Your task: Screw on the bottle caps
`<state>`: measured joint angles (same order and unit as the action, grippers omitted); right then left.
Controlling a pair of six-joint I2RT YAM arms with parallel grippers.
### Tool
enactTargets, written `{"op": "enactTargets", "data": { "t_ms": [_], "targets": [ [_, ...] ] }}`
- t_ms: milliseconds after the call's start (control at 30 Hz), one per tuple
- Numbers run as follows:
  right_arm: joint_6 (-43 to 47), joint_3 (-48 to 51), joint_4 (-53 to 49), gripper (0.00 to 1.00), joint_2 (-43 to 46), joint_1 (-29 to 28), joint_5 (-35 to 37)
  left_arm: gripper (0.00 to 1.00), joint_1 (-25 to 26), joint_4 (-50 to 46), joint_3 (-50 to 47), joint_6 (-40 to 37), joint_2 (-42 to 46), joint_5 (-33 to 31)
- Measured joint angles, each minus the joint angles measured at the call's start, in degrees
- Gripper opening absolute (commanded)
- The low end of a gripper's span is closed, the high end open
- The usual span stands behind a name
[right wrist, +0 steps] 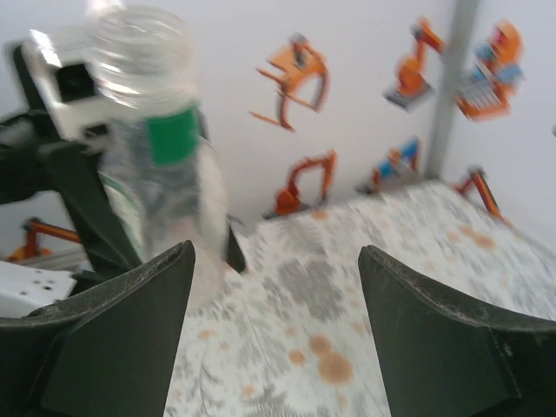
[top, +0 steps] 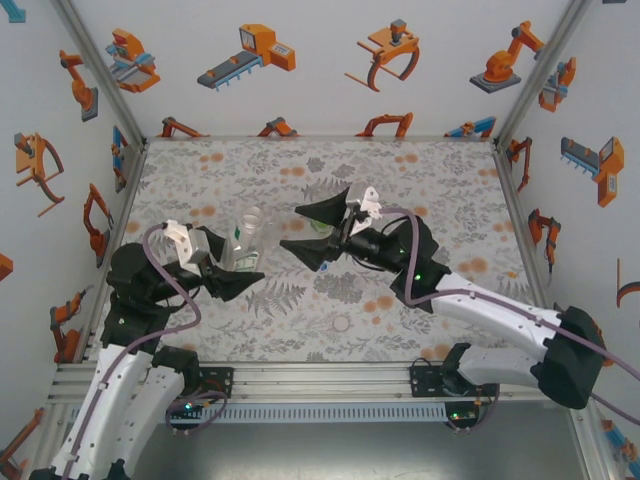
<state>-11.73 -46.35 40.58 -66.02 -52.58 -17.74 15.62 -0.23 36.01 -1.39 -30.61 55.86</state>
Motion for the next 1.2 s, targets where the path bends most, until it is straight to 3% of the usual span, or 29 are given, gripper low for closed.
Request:
{"op": "enactTargets", "data": {
  "t_ms": [167, 333, 500, 733, 900, 1067, 1200],
  "targets": [
    [-0.72, -0.24, -20.11, 0.68, 3.48, 0.07, 11.93, 0.05, 1.68, -8.52, 5.99, -7.21, -3.87, -0.61],
    [-7.43, -1.57, -39.54, 0.63, 3.72, 0.04, 19.76, 0.04, 2.95, -11.39, 8.2, -11.15, -5.18, -0.79],
    [-17.03, -4.98, -54.53, 0.64, 0.35, -0.35, 22.34, 0.04, 3.41, -11.41, 6.47, -11.52, -5.11, -2.16],
    [-28.06, -11.43, -73.48, 0.65, -10.91, -1.25, 22.58, 0.04, 3.65, -11.34, 4.92, -10.84, -2.29, -6.71],
    [-32.04, -13.64, -83.01, 0.66, -16.76, -1.29, 22.58, 0.04, 3.87, -10.36, 4.24, -9.94, -0.55, -8.66],
    [-35.3, -13.62, -85.55, 0.67, -16.5, -1.66, 23.17, 0.05, 3.87, -8.35, 2.47, -7.98, -0.55, -9.77],
    [-37.18, -12.11, -83.84, 0.56, -14.71, -1.66, 22.08, 0.06, 3.87, -8.24, 2.45, -7.37, -0.59, -10.01]
  ]
}}
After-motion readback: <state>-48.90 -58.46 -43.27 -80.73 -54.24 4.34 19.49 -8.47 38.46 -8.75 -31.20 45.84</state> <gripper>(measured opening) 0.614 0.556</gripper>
